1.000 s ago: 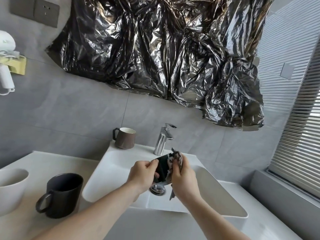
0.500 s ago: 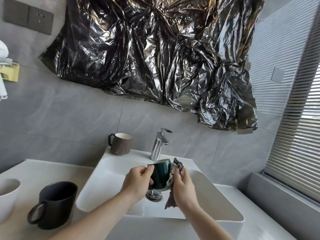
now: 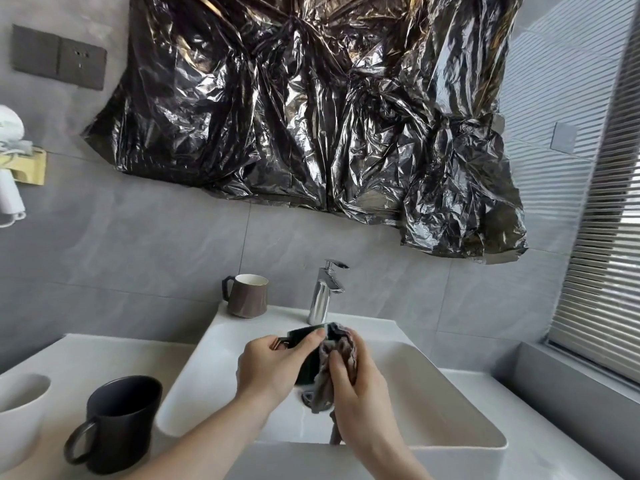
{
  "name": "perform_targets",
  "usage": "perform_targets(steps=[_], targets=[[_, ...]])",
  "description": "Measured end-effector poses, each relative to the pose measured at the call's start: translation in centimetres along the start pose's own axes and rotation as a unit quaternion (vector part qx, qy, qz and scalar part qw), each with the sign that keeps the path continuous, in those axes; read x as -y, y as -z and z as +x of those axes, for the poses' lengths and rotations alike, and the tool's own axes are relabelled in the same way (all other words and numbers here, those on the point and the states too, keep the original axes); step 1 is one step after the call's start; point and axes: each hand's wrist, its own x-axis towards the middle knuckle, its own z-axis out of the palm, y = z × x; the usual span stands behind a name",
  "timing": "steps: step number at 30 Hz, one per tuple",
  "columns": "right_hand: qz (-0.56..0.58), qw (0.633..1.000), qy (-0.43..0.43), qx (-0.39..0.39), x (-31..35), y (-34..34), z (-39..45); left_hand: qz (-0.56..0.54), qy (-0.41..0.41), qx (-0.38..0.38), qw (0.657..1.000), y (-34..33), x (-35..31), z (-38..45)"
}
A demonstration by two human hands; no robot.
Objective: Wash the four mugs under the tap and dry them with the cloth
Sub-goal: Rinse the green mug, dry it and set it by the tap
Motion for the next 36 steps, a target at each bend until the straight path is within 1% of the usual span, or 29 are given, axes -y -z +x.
perform_targets(steps=[2, 4, 7, 8, 9, 11, 13, 14, 16, 18, 19, 20, 22, 24, 25, 26, 27, 29, 30, 31, 32, 34, 35, 36], targets=[[-0.05, 0.997, 0.051, -0.006, 0.2, -0.3, 0.0, -0.013, 0.033, 0.015, 0.999, 0.2, -0.1, -0.1], [-0.05, 0.996, 0.067, -0.029, 0.4, -0.2, 0.8, -0.047, 0.058, 0.028, 0.997, 0.2, -0.1, 0.0], [0.016, 0.998, 0.0, -0.055, 0.5, 0.2, 2.6, -0.058, 0.059, 0.017, 0.996, 0.2, -0.2, 0.1], [0.025, 0.998, -0.019, -0.055, 0.5, 0.1, 2.7, -0.057, 0.058, 0.012, 0.997, 0.3, -0.2, 0.1], [0.027, 0.998, -0.02, -0.047, 0.6, -0.2, 2.4, -0.056, 0.057, 0.008, 0.997, 0.2, -0.2, 0.1], [-0.029, 0.998, 0.046, -0.027, 0.4, -0.9, 0.8, -0.051, 0.057, 0.008, 0.997, 0.2, -0.3, 0.0], [-0.09, 0.989, 0.116, -0.025, 0.5, -1.1, -0.2, -0.053, 0.056, 0.014, 0.997, 0.2, -0.4, -0.1], [-0.086, 0.989, 0.118, -0.029, 0.8, -0.9, 0.0, -0.054, 0.054, 0.02, 0.997, 0.2, -0.4, 0.0], [-0.01, 0.998, 0.049, -0.046, 1.1, -0.1, 1.0, -0.061, 0.049, 0.03, 0.996, 0.1, -0.5, -0.1], [0.047, 0.996, -0.026, -0.071, 1.4, 0.7, 1.7, -0.077, 0.04, 0.035, 0.996, 0.2, -0.8, -0.5], [0.057, 0.995, -0.036, -0.077, 1.8, 1.0, 1.4, -0.084, 0.034, 0.04, 0.995, 0.3, -1.0, -0.8], [0.067, 0.994, -0.022, -0.08, 2.2, 1.1, 0.7, -0.09, 0.026, 0.044, 0.995, 0.5, -1.3, -1.2], [0.063, 0.994, 0.062, -0.064, 2.9, 1.3, -1.9, -0.092, 0.007, 0.045, 0.995, 1.1, -2.0, -2.1], [-0.02, 0.983, 0.174, -0.047, 3.9, 1.5, -4.8, -0.083, -0.01, 0.047, 0.995, 1.9, -3.1, -3.5], [-0.049, 0.976, 0.206, -0.054, 4.2, 1.7, -5.7, -0.078, -0.015, 0.048, 0.996, 2.3, -3.5, -4.3], [-0.039, 0.977, 0.203, -0.053, 4.5, 2.1, -6.1, -0.075, -0.016, 0.047, 0.996, 2.6, -3.8, -5.3], [0.006, 0.985, 0.166, -0.052, 5.0, 2.6, -6.4, -0.075, -0.013, 0.044, 0.996, 3.1, -4.0, -6.5], [0.109, 0.991, 0.047, -0.056, 6.2, 3.4, -7.3, -0.092, -0.007, 0.041, 0.995, 4.1, -4.0, -8.9], [0.132, 0.99, 0.011, -0.05, 6.8, 3.7, -8.3, -0.101, -0.008, 0.039, 0.994, 4.6, -3.9, -10.2], [0.134, 0.99, 0.008, -0.044, 7.0, 3.8, -9.9, -0.105, -0.009, 0.038, 0.994, 5.1, -3.9, -11.5], [0.126, 0.991, 0.03, -0.038, 7.3, 3.6, -11.9, -0.106, -0.005, 0.039, 0.994, 5.7, -3.8, -12.7], [0.089, 0.989, 0.12, -0.021, 8.0, 2.9, -16.0, -0.105, 0.011, 0.052, 0.993, 6.8, -3.3, -15.0], [0.08, 0.986, 0.146, -0.017, 7.7, 2.8, -17.4, -0.105, 0.022, 0.066, 0.992, 7.3, -2.8, -16.1], [0.089, 0.986, 0.14, -0.017, 7.4, 3.1, -18.1, -0.106, 0.038, 0.078, 0.991, 7.7, -2.4, -17.2]])
